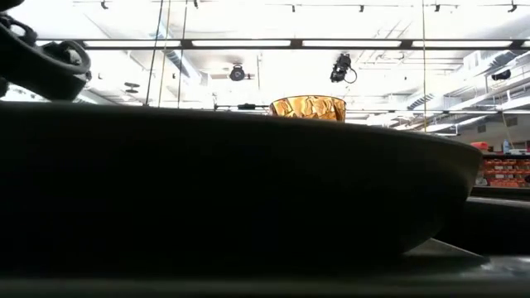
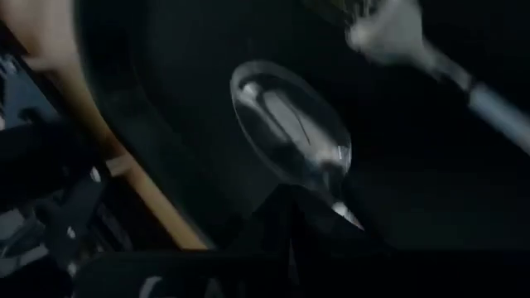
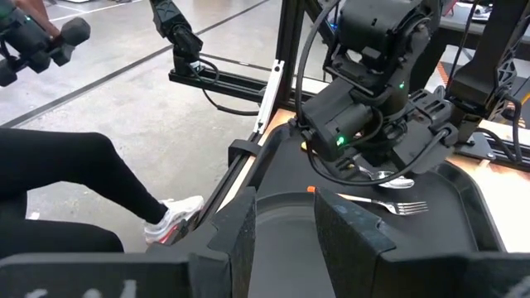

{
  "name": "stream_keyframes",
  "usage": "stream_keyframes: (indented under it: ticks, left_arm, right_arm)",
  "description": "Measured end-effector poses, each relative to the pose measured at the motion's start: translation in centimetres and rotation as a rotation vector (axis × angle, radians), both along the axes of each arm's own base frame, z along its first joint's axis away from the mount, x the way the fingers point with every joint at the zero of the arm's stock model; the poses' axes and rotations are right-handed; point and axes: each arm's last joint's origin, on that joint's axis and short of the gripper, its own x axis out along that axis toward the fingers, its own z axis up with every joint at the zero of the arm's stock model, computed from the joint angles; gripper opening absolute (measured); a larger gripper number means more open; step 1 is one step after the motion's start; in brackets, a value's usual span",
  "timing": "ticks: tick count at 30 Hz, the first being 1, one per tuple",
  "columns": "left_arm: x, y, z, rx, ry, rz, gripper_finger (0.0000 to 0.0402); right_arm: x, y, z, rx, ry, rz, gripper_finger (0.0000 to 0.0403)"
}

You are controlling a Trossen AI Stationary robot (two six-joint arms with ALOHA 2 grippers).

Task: Pick and place plate/cup/fork/spoon on tray
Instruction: Put the yellow spoon to the left of the orange fork on the black serving tray

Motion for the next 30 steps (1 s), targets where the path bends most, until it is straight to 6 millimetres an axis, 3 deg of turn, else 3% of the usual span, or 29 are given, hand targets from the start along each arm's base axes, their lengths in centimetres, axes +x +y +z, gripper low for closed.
stream_keyframes:
  ticks: [5,12,30]
  left_arm:
    - [-0.4,-0.7,0.0,-0.123,0.08,0.005,0.0011]
    - [-0.4,-2.5,-0.4,-0.302,0.066,0.022,0.0011]
    - [-1.2,-4.6,-0.5,-0.361,0.048,0.225,0.0011]
  right_arm:
    - [0.0,0.0,0.0,0.003,0.001,-0.001,0.013]
    - [-0.2,0.2,0.0,0.005,-0.002,0.008,0.013]
    - [-0.3,0.4,0.2,0.009,-0.012,0.015,0.013]
